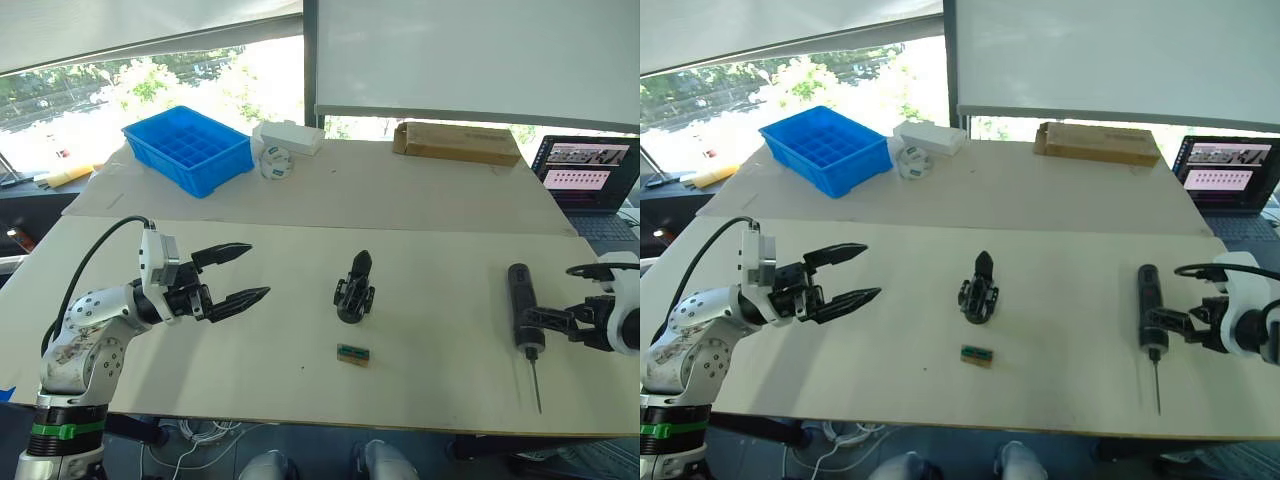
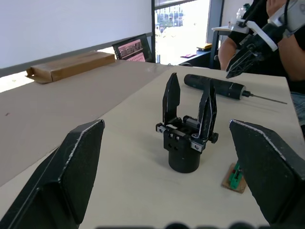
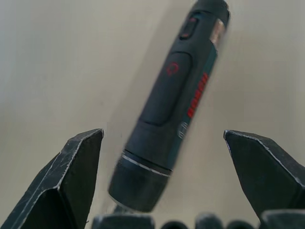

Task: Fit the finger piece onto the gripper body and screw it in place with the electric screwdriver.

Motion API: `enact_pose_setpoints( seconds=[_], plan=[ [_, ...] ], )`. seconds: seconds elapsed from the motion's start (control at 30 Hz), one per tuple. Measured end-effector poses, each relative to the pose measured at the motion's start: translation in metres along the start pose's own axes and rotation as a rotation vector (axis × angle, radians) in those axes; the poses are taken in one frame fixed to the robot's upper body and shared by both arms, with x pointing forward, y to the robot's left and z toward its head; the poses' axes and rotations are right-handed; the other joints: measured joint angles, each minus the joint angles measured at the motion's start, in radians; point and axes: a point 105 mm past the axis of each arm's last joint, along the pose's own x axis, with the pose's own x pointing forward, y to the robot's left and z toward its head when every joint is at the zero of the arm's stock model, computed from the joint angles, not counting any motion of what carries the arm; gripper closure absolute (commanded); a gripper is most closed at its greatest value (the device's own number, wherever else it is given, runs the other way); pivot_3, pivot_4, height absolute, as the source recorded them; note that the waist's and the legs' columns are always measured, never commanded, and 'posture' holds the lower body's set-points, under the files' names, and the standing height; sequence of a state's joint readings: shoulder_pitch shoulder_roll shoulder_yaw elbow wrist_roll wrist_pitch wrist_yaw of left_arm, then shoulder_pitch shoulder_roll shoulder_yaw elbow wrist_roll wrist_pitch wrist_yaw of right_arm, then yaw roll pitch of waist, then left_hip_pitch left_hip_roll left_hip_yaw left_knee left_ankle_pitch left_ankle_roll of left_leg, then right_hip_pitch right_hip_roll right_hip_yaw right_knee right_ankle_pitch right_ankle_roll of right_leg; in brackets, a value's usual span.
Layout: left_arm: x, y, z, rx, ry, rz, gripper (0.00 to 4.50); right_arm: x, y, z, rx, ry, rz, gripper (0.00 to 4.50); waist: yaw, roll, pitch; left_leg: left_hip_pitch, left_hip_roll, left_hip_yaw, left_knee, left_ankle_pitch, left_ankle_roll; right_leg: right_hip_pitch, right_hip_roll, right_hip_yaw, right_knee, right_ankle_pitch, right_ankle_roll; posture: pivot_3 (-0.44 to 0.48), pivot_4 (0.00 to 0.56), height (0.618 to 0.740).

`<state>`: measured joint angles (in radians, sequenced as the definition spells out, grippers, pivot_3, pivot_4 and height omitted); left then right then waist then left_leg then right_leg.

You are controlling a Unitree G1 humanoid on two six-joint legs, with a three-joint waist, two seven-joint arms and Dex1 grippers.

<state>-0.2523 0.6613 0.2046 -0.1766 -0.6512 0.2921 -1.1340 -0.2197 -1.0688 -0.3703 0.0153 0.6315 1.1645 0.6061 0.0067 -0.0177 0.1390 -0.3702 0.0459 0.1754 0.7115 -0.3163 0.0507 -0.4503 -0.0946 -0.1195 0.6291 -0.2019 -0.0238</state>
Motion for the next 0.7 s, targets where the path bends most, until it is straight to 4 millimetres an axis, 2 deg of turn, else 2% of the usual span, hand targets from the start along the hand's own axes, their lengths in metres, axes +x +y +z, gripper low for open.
enact_pose_setpoints(
  seconds=[0.1, 0.37, 0.47, 0.57, 0.7],
  plan=[
    [0.004, -0.003, -0.001, -0.014, -0.002, -0.027, 0.10, 0.009, 0.000, -0.003, 0.063, 0.057, -0.001, 0.00, 0.001, 0.000, 0.000, 0.000, 0.000, 0.000, 0.000, 0.000, 0.000, 0.000, 0.000, 0.000, 0.000, 0.002, -0.003, 0.000, 0.150, 0.740],
    [0.004, -0.010, -0.004, -0.033, 0.005, -0.099, 0.10, 0.022, -0.001, -0.031, 0.061, 0.204, -0.013, 0.00, 0.001, 0.000, 0.000, -0.001, 0.000, 0.001, 0.001, 0.000, 0.000, 0.000, 0.000, -0.001, 0.000, -0.001, 0.001, 0.000, 0.150, 0.740],
    [0.004, -0.011, -0.004, -0.033, 0.007, -0.114, 0.10, 0.023, -0.001, -0.034, 0.067, 0.218, -0.007, 0.00, 0.001, 0.000, 0.000, 0.000, 0.000, 0.001, 0.001, 0.001, -0.001, 0.000, 0.000, -0.001, 0.000, -0.001, 0.002, 0.000, 0.150, 0.740],
    [0.005, -0.013, -0.006, -0.037, 0.009, -0.130, 0.00, 0.025, -0.002, -0.036, 0.051, 0.229, -0.010, 0.86, -0.001, 0.000, 0.000, 0.000, 0.000, 0.001, 0.001, 0.001, -0.001, 0.000, 0.000, -0.001, 0.000, -0.001, 0.002, 0.000, 0.150, 0.740],
    [0.006, -0.015, -0.007, -0.043, 0.013, -0.144, 0.00, 0.027, -0.003, -0.037, 0.044, 0.223, -0.007, 2.25, -0.001, 0.000, 0.000, 0.000, 0.000, 0.001, 0.001, 0.001, -0.001, 0.000, 0.000, -0.001, 0.000, -0.001, 0.002, 0.000, 0.150, 0.740]
  ],
)
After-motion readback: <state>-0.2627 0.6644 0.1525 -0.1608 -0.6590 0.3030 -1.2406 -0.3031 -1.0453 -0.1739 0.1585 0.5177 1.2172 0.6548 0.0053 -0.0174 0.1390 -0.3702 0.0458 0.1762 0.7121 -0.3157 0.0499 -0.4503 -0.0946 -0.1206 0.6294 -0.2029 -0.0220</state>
